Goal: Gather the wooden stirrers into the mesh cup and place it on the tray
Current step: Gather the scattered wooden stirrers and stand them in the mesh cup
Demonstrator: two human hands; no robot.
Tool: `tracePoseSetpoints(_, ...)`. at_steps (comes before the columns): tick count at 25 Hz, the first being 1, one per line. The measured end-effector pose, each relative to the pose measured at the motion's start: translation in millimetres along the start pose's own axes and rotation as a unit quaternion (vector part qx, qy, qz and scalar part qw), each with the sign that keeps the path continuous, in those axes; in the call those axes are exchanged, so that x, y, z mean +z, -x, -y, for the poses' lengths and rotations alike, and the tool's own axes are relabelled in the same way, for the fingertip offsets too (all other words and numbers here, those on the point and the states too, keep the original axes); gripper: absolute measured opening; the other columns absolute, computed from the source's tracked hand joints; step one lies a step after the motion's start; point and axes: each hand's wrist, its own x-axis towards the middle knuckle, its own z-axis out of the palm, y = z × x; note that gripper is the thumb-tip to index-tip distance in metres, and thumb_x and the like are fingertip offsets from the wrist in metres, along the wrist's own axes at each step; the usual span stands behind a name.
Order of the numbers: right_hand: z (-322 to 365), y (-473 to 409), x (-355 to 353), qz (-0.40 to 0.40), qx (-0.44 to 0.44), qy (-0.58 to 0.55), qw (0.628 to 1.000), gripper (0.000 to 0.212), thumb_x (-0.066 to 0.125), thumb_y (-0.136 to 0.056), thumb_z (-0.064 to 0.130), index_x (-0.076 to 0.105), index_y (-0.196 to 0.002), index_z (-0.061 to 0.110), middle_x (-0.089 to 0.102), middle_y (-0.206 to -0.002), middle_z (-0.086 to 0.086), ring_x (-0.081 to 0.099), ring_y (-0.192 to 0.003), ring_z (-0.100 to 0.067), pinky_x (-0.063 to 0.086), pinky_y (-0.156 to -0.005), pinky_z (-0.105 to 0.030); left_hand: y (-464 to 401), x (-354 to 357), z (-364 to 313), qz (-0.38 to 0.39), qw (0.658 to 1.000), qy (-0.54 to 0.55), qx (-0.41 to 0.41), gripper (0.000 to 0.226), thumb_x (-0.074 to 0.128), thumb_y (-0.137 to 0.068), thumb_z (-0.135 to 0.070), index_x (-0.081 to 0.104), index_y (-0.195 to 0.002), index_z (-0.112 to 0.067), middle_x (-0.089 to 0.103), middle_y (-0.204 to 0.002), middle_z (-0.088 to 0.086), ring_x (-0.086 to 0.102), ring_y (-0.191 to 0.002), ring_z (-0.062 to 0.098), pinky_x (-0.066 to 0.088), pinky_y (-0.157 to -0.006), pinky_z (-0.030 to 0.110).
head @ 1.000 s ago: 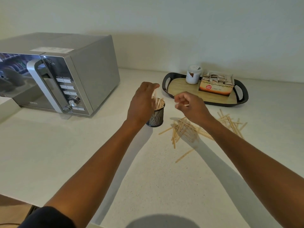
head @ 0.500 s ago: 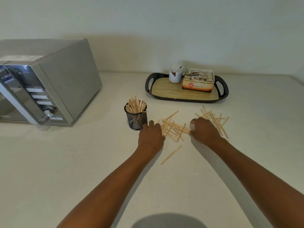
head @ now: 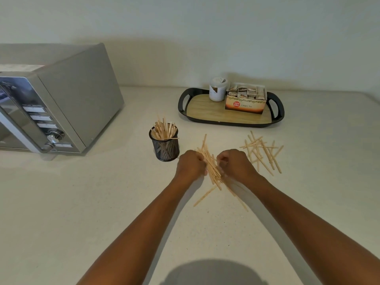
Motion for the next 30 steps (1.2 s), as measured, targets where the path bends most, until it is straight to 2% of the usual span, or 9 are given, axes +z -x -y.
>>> tracePoseSetpoints(4, 4, -9, -7, 0.008, 0.042, 0.038, 0.998, 0.024, 0.066, -0.088, 0.027, 0.061, -0.069, 0.012, 0.059, -0.072, -0.004, 0.061, -0.077, -0.024, 0.044, -0.060, -0.029, -3, -3, 0, 0.009, 0.967, 0.217, -0.132, 0.012, 0.056, -0.092, 0.001, 0.062, -0.102, 0.003, 0.069, -0.092, 0.021, 0.068, -0.066, 0.027, 0.059, -0.057, 0.030)
tracePoseSetpoints(6, 16, -6, 5, 0.012, 0.044, 0.110, 0.993, 0.036, 0.072, -0.081, 0.047, 0.059, -0.075, 0.014, 0.052, -0.079, -0.003, 0.057, -0.082, -0.023, 0.042, -0.062, -0.028, -2, 0, -3, 0.017, 0.969, 0.203, -0.144, 0.016, 0.061, -0.089, 0.001, 0.062, -0.106, 0.001, 0.070, -0.092, 0.021, 0.069, -0.070, 0.028, 0.059, -0.064, 0.032)
tracePoseSetpoints(8, 25, -1, 20, 0.003, 0.018, 0.161, 0.987, 0.048, 0.073, -0.078, 0.054, 0.066, -0.097, 0.011, 0.055, -0.099, -0.007, 0.055, -0.099, -0.026, 0.047, -0.075, -0.034, 0, 1, 1, -0.040, 0.999, -0.023, -0.019, 0.028, 0.065, -0.086, -0.002, 0.063, -0.113, -0.006, 0.070, -0.101, 0.013, 0.070, -0.087, 0.027, 0.057, -0.073, 0.033)
tracePoseSetpoints(9, 25, 2, 25, -0.005, 0.000, 0.175, 0.984, 0.050, 0.072, -0.079, 0.053, 0.066, -0.105, 0.011, 0.056, -0.106, -0.008, 0.054, -0.103, -0.027, 0.047, -0.080, -0.036, 2, -1, 6, -0.084, 0.984, -0.136, 0.076, 0.034, 0.062, -0.087, -0.002, 0.059, -0.120, -0.008, 0.067, -0.108, 0.012, 0.067, -0.095, 0.027, 0.055, -0.073, 0.033)
tracePoseSetpoints(12, 21, 6, 24, -0.031, -0.063, 0.182, 0.981, 0.039, 0.068, -0.086, 0.045, 0.068, -0.112, 0.016, 0.059, -0.108, -0.007, 0.056, -0.103, -0.027, 0.047, -0.081, -0.037, -6, -8, 17, -0.059, 0.892, -0.323, 0.312, 0.056, 0.053, -0.089, 0.002, 0.044, -0.142, -0.016, 0.046, -0.144, 0.008, 0.047, -0.124, 0.028, 0.049, -0.092, 0.041)
tracePoseSetpoints(14, 16, 7, 15, -0.019, -0.087, 0.177, 0.980, 0.035, 0.066, -0.088, 0.041, 0.067, -0.116, 0.021, 0.061, -0.111, -0.005, 0.056, -0.105, -0.026, 0.047, -0.086, -0.038, -20, -12, 16, 0.012, 0.850, -0.391, 0.353, 0.058, 0.052, -0.094, -0.005, 0.038, -0.147, -0.023, 0.034, -0.155, 0.000, 0.038, -0.132, 0.025, 0.045, -0.097, 0.043)
tracePoseSetpoints(18, 8, 7, 2, 0.018, -0.077, 0.197, 0.977, 0.030, 0.068, -0.084, 0.043, 0.067, -0.105, 0.021, 0.054, -0.096, -0.001, 0.056, -0.099, -0.024, 0.040, -0.084, -0.039, -39, -12, 15, 0.068, 0.828, -0.402, 0.385, 0.042, 0.059, -0.094, -0.022, 0.053, -0.136, -0.026, 0.054, -0.140, -0.002, 0.048, -0.116, 0.023, 0.048, -0.088, 0.042)
tracePoseSetpoints(22, 8, 13, 5, -0.014, -0.062, 0.242, 0.968, 0.017, 0.064, -0.089, 0.036, 0.069, -0.094, 0.021, 0.050, -0.086, 0.003, 0.056, -0.092, -0.020, 0.033, -0.083, -0.041, -46, -12, 11, 0.035, 0.817, -0.389, 0.424, 0.023, 0.062, -0.091, -0.026, 0.070, -0.112, -0.023, 0.068, -0.106, -0.002, 0.052, -0.099, 0.020, 0.048, -0.077, 0.040)
tracePoseSetpoints(30, 4, 10, 7, -0.041, -0.074, 0.279, 0.956, 0.012, 0.053, -0.096, 0.021, 0.064, -0.100, 0.018, 0.062, -0.095, -0.001, 0.059, -0.095, -0.023, 0.037, -0.084, -0.041, -34, 2, 12, -0.010, 0.782, -0.425, 0.456, 0.017, 0.044, -0.096, -0.014, 0.056, -0.108, -0.012, 0.057, -0.102, 0.007, 0.048, -0.098, 0.025, 0.040, -0.075, 0.037)
